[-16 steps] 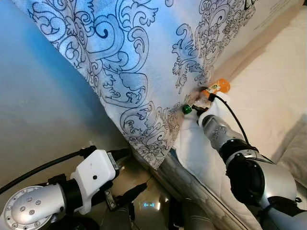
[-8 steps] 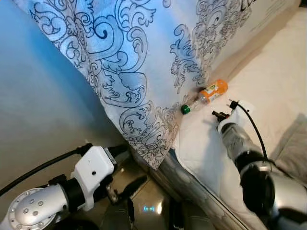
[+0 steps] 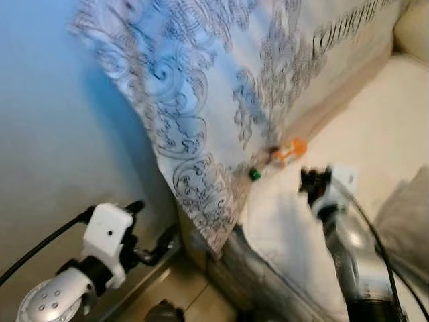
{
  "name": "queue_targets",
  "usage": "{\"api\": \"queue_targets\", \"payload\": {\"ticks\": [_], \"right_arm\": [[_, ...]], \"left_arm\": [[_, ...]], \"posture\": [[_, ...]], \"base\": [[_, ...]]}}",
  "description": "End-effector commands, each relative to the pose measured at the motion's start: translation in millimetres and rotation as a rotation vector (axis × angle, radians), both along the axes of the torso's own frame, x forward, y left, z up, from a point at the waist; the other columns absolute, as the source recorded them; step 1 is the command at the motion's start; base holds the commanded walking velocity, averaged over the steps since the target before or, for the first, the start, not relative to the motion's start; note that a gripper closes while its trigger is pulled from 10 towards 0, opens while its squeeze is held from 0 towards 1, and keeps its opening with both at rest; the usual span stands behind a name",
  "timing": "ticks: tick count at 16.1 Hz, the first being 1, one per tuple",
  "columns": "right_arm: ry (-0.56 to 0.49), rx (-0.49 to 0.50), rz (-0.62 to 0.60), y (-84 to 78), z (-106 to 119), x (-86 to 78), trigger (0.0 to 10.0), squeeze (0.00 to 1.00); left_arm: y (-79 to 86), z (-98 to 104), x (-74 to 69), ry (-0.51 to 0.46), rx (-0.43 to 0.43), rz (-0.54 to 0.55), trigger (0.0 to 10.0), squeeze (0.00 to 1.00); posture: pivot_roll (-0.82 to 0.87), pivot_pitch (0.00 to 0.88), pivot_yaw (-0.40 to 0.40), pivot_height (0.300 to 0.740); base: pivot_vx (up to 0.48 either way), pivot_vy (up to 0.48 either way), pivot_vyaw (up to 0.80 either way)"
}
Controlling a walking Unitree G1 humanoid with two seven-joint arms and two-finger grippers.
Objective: Clean up the room
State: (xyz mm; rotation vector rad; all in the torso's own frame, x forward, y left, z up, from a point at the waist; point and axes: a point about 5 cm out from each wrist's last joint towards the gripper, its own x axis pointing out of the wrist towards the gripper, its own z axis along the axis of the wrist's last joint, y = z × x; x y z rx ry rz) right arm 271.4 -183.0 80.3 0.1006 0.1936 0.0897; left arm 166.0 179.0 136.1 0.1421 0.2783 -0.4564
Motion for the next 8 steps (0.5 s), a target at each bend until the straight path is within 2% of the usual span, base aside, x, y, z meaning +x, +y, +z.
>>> {"api": "queue_targets", "payload": {"ticks": [1, 2, 3, 4, 5, 8], "right_arm": [[-0.003, -0.003, 0.048, 7.1, 5.5, -8.0, 10.0, 1.00], [0.010, -0.010, 0.067, 13.0, 6.2, -19.8, 10.0, 1.00], [0.013, -0.012, 0.075, 15.8, 6.7, -24.8, 10.0, 1.00], [0.037, -0.027, 0.100, 23.8, 6.6, -38.2, 10.0, 1.00], [0.055, -0.031, 0.100, 26.9, 5.3, -46.2, 10.0, 1.00], [0.100, -0.023, 0.084, 25.1, 0.5, -60.9, 10.0, 1.00]], "left_arm": [[5.1, -6.6, 0.2, 0.012, 0.027, 0.037, 10.0, 0.07], [9.8, -12.2, 1.1, 0.016, 0.054, 0.082, 10.0, 0.07], [11.7, -14.7, 1.4, 0.014, 0.069, 0.106, 10.0, 0.07], [14.4, -18.8, 1.2, 0.003, 0.069, 0.179, 10.0, 0.07], [13.7, -21.4, 1.0, 0.005, 0.045, 0.197, 10.0, 0.08], [8.9, -26.8, -2.4, 0.034, 0.036, 0.085, 10.0, 0.05]], "posture": [[0.10, 0.000, -0.031, 0.740], [0.10, 0.000, -0.039, 0.740], [0.10, 0.000, -0.041, 0.740], [0.09, 0.000, -0.047, 0.740], [0.09, 0.000, -0.052, 0.740], [0.09, 0.000, -0.057, 0.740]], "base": [[0.000, 0.000, 0.00], [0.000, 0.000, 0.00], [0.000, 0.000, 0.00], [0.000, 0.000, 0.00], [0.000, 0.000, -0.73], [0.000, 0.000, -0.75]]}}
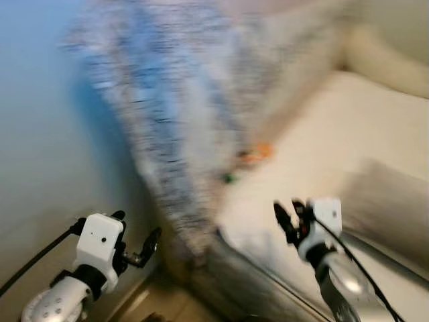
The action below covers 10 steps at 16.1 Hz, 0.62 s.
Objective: Clean up the room
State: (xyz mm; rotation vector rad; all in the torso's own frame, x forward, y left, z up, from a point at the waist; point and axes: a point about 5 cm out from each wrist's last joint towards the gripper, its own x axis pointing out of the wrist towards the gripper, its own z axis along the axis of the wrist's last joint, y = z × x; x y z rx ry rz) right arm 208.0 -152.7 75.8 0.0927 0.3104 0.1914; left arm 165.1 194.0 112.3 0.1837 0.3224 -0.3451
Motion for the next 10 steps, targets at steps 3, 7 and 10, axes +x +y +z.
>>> {"api": "queue_targets", "payload": {"ticks": [3, 7, 10], "right_arm": [[0.001, -0.026, 0.007, -7.8, 4.1, -3.6, 10.0, 0.00], [0.015, -0.043, 0.036, -7.9, 1.8, -5.4, 10.0, 0.00], [-0.003, -0.051, 0.020, -8.4, 4.1, -2.8, 10.0, 0.00]], "left_arm": [[6.9, -2.6, -6.6, 0.020, 0.002, -0.073, 10.0, 0.05], [10.3, -4.1, -8.6, 0.048, -0.002, -0.214, 10.0, 0.05], [9.2, -1.8, -0.4, -0.007, -0.028, -0.181, 10.0, 0.04]], "posture": [[0.09, 0.000, -0.061, 0.740], [0.10, 0.000, -0.067, 0.740], [0.10, 0.000, -0.062, 0.740]], "base": [[0.000, 0.000, -0.75], [0.000, 0.000, -0.75], [0.000, 0.000, -0.74]]}}
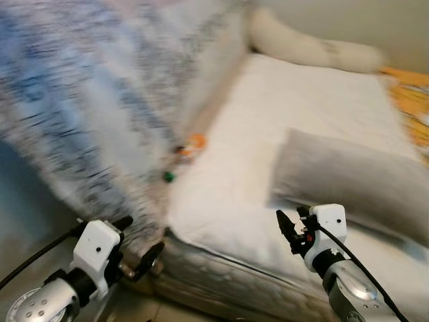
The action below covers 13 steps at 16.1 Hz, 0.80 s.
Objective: Clean up the room
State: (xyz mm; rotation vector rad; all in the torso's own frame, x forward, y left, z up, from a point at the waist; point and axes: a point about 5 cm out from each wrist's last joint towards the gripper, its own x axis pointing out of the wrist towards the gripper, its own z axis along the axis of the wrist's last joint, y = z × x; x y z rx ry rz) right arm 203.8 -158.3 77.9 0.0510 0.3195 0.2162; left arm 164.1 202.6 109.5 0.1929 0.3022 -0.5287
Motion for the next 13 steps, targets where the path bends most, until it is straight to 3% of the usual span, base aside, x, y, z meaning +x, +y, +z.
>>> {"api": "queue_targets", "payload": {"ticks": [1, 5, 9, 10, 12, 13], "right_arm": [[-0.013, -0.014, -0.019, -3.0, 2.2, 1.4, 10.0, 0.00], [-0.035, -0.004, -0.052, -0.1, 3.5, -0.7, 10.0, 0.00], [-0.062, -0.007, -0.072, -0.2, 6.1, 4.0, 10.0, 0.00], [-0.069, -0.021, -0.073, -0.2, 6.3, 5.4, 10.0, 0.00], [-0.096, -0.048, -0.076, 1.6, 7.9, 9.2, 10.0, 0.00], [-0.102, -0.058, -0.078, 2.2, 8.4, 9.9, 10.0, 0.00]], "left_arm": [[-0.7, 2.2, 2.4, -0.020, -0.010, 0.008, 10.0, 0.04], [-19.6, 14.0, 13.0, -0.070, -0.082, 0.018, 10.0, 0.00], [-30.2, 20.6, 24.6, -0.080, -0.088, 0.022, 10.0, 0.00], [-29.0, 21.5, 28.2, -0.092, -0.069, 0.045, 10.0, 0.00], [-18.4, 22.3, 46.4, -0.214, 0.072, 0.198, 10.0, 0.00], [-16.3, 20.7, 48.6, -0.203, 0.074, 0.229, 10.0, 0.00]], "posture": [[0.09, 0.000, -0.060, 0.740], [0.09, 0.000, -0.047, 0.740], [0.09, 0.000, -0.039, 0.740], [0.09, 0.000, -0.033, 0.740], [0.09, 0.000, -0.023, 0.740], [0.09, 0.000, -0.023, 0.740]], "base": [[0.000, 0.000, -0.74], [0.000, 0.000, -0.74], [0.000, 0.000, -0.75], [0.000, 0.000, -0.74], [0.000, 0.000, 0.00], [0.000, 0.000, 0.00]]}}
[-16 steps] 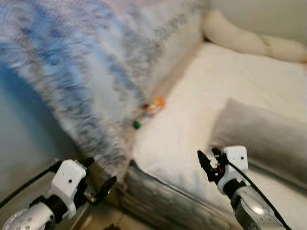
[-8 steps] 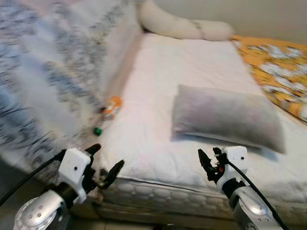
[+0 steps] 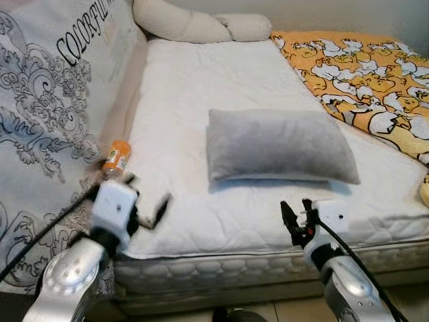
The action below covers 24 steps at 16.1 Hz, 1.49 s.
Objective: Clean up the room
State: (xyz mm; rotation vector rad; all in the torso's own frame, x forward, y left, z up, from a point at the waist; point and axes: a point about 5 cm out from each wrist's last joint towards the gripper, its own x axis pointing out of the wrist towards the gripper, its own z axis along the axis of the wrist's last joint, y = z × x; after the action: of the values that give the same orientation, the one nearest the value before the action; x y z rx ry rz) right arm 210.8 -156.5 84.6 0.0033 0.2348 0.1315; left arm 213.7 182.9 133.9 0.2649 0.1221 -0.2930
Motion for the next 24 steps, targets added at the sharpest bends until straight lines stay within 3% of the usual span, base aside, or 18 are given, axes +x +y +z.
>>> {"api": "queue_targets", "payload": {"ticks": [1, 5, 9, 15, 24], "right_arm": [[-0.007, -0.019, -0.004, 1.7, 1.2, 4.0, 10.0, 0.00], [-0.010, -0.020, 0.014, 7.1, 2.1, 7.1, 10.0, 0.00], [-0.013, -0.035, 0.017, 6.4, 2.3, 10.9, 10.0, 0.00], [-0.008, -0.008, 0.028, 9.4, 1.7, 6.4, 10.0, 0.00], [0.009, -0.017, 0.014, 8.2, -2.0, 1.8, 10.0, 0.00]], "left_arm": [[4.4, -2.8, 1.3, 0.002, 0.012, 0.042, 10.0, 0.00], [13.5, -1.4, 4.9, -0.001, -0.033, 0.089, 10.0, 0.00], [8.2, -4.7, 7.4, 0.004, -0.042, 0.075, 10.0, 0.00], [16.0, -6.4, 9.2, 0.014, -0.026, 0.066, 10.0, 0.00], [15.6, -11.6, 9.4, 0.055, -0.003, -0.009, 10.0, 0.00]], "posture": [[0.08, 0.000, -0.019, 0.740], [0.08, 0.000, -0.019, 0.740], [0.07, 0.000, -0.018, 0.740], [0.06, 0.000, -0.005, 0.740], [0.05, 0.000, 0.010, 0.740]], "base": [[0.000, 0.000, 0.00], [0.068, 0.000, 0.00], [0.321, 0.000, 0.00], [0.330, 0.000, -0.27], [0.000, 0.000, 0.00]]}}
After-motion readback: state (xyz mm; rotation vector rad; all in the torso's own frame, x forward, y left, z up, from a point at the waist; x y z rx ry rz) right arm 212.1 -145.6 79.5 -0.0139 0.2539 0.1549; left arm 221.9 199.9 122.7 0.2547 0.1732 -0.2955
